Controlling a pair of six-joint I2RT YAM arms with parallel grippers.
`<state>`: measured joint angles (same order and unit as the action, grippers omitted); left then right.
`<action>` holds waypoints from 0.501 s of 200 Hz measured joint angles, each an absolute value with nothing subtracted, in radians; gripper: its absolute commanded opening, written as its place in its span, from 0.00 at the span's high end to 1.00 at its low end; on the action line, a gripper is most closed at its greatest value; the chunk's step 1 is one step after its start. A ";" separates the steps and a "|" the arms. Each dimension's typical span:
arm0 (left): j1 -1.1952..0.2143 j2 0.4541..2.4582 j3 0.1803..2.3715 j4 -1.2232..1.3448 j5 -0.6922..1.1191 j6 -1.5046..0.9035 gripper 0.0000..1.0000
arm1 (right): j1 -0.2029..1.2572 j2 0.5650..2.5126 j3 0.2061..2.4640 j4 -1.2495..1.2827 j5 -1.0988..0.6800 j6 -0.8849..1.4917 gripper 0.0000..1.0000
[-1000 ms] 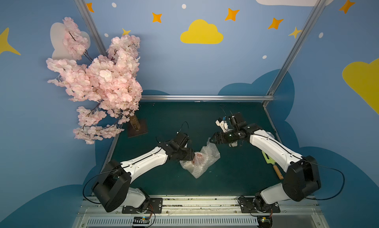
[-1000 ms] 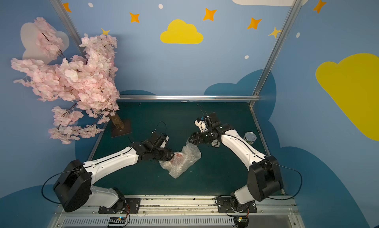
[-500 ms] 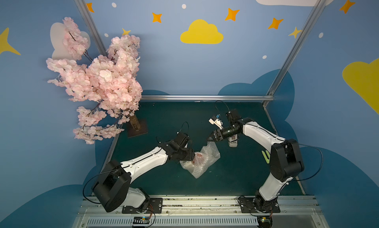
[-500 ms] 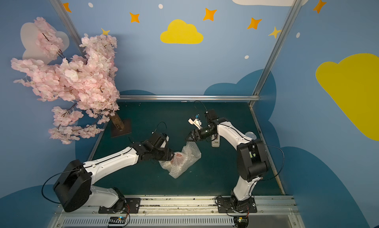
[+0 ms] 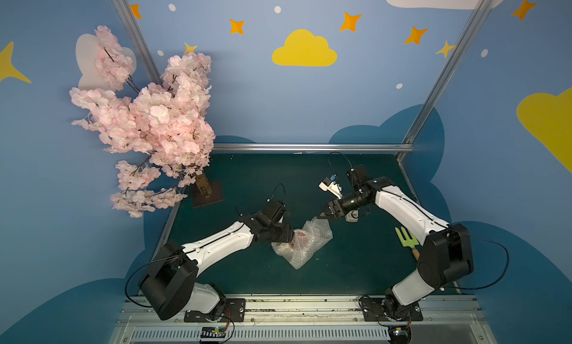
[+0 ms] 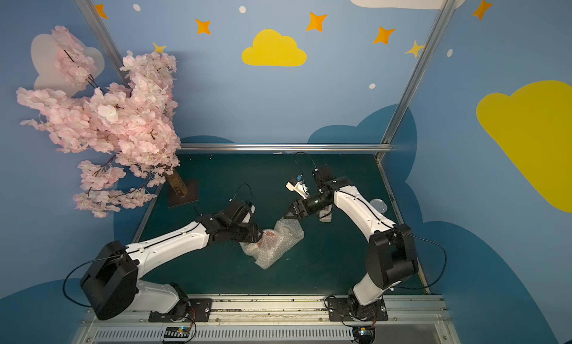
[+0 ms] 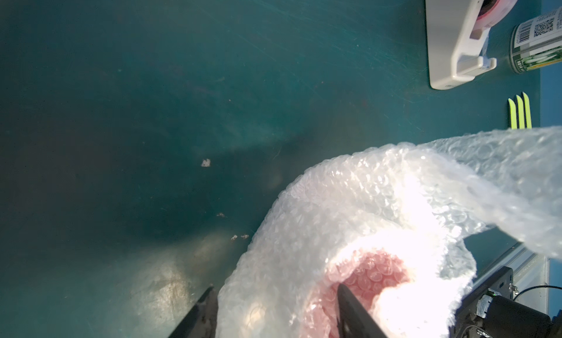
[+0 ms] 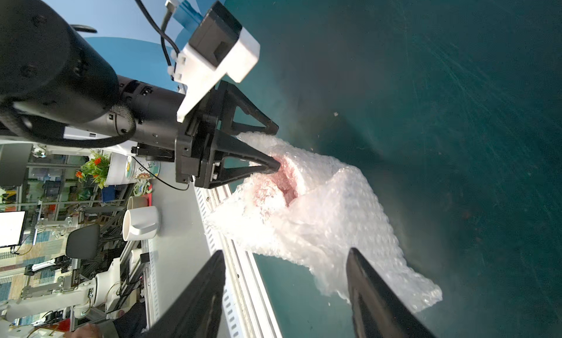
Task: Wrap mugs in bubble wrap
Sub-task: Wrap the mug in bubble wrap.
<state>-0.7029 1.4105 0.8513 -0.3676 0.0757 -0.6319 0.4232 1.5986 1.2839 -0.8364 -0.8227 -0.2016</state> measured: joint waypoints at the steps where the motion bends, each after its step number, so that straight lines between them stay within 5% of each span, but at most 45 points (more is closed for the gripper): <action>1: -0.703 1.411 0.851 -0.368 0.075 -0.632 0.39 | 0.424 1.599 1.284 -0.837 -0.821 -0.202 0.40; 55: -0.702 1.420 0.851 -0.364 0.078 -0.632 0.39 | 0.517 1.600 1.281 -0.855 -0.636 -0.227 0.45; 100: -0.703 1.423 0.851 -0.364 0.078 -0.632 0.39 | 0.553 1.599 1.281 -0.855 -0.501 -0.239 0.84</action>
<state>-0.7029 1.4235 0.8513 -0.3641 0.0784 -0.6319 0.5529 1.5986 1.2808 -0.8547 -0.5014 -0.2394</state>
